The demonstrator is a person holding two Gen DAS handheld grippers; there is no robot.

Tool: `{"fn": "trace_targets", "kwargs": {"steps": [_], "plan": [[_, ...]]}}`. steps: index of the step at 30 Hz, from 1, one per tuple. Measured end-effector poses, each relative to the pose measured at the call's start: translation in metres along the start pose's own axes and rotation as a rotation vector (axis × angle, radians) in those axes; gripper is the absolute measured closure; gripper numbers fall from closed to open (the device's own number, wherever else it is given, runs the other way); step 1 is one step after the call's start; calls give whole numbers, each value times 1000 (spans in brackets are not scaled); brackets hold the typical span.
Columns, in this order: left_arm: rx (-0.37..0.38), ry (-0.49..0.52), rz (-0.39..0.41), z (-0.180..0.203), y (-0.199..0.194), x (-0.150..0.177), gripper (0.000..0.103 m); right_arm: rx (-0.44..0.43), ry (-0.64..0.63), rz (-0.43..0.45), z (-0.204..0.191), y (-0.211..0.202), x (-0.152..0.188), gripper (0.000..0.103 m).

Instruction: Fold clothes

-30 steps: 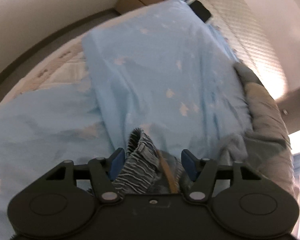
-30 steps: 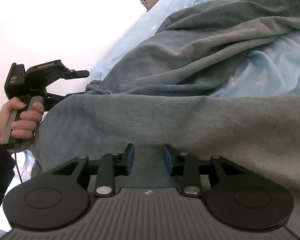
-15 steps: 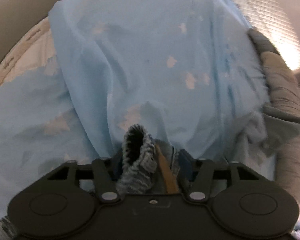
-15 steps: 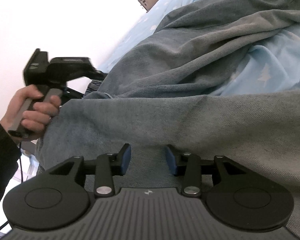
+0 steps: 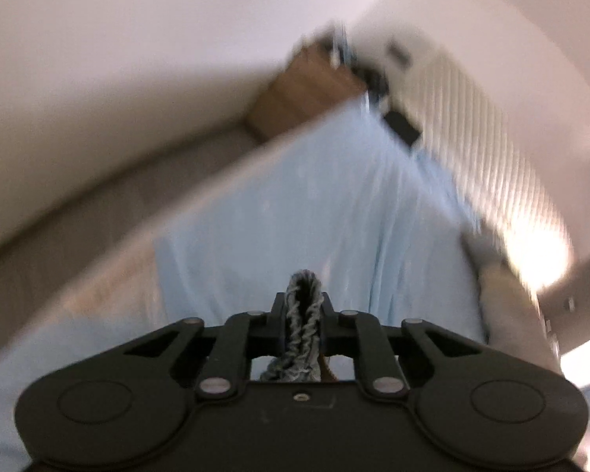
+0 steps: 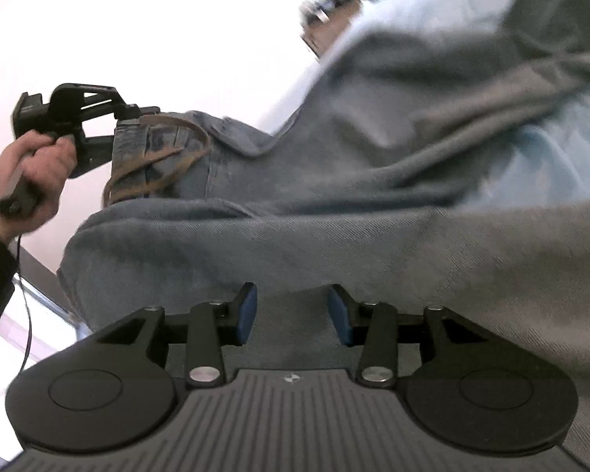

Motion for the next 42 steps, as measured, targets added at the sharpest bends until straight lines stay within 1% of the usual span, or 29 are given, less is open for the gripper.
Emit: {"fn": "trace_targets", "kwargs": {"steps": [2,5,11,13,14,15,16,18,19,21,23,26,27,30,32,35,39,42], "plan": [[-4,-2,28,5,-1,-20,90,-23,0,36,-2,-5,-1,59],[-34,43,68,11,13,-39,90,-49,14,49,-1,-5,-2,59],[-163,53,13,-34,93,-20,87,-52,46,49,2,2,-3,59],[-203,28,-2,-56,111,-9,86,-39,39,47,3,3,-3,59],[-220,8,-1,-66,118,-2,82,-30,33,45,3,4,-3,59],[-224,-10,2,-73,120,2,74,-27,28,43,2,5,-3,59],[-218,-21,-11,-76,121,4,69,-27,23,41,2,6,-4,59],[-201,-42,-45,-82,122,9,45,-28,13,38,1,8,-4,59],[-196,-45,-58,-81,119,10,42,-29,8,36,0,9,-4,59],[-168,-32,-53,-74,101,12,32,-31,1,35,-1,8,-4,59],[-139,-19,-45,-67,81,14,25,-34,-5,33,-2,8,-4,59],[-41,105,-29,-39,39,23,19,-34,-21,34,-7,3,-2,59],[-25,111,-20,-34,27,29,15,-34,-26,35,-8,1,-2,59],[15,107,10,-22,-11,48,11,-26,-48,46,-12,-5,3,59],[41,105,29,-14,-35,60,11,-10,-74,53,-15,-10,5,59],[82,12,35,-21,-58,83,10,5,-107,77,-18,-17,5,59],[22,-63,37,-25,-77,106,10,48,-134,108,-20,-24,5,59],[21,-135,18,-33,-87,127,10,86,-147,126,-21,-28,4,59]]}}
Point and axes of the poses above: each gripper's, at about its wrist camera, not at the fingertips, and y roughly the way its jaws point, z to its right, x to its underside, the point moved 1 cm from there along y, roughly the way its jaws point, and after that the axes turned 8 degrees about x, right-handed, at the moved point
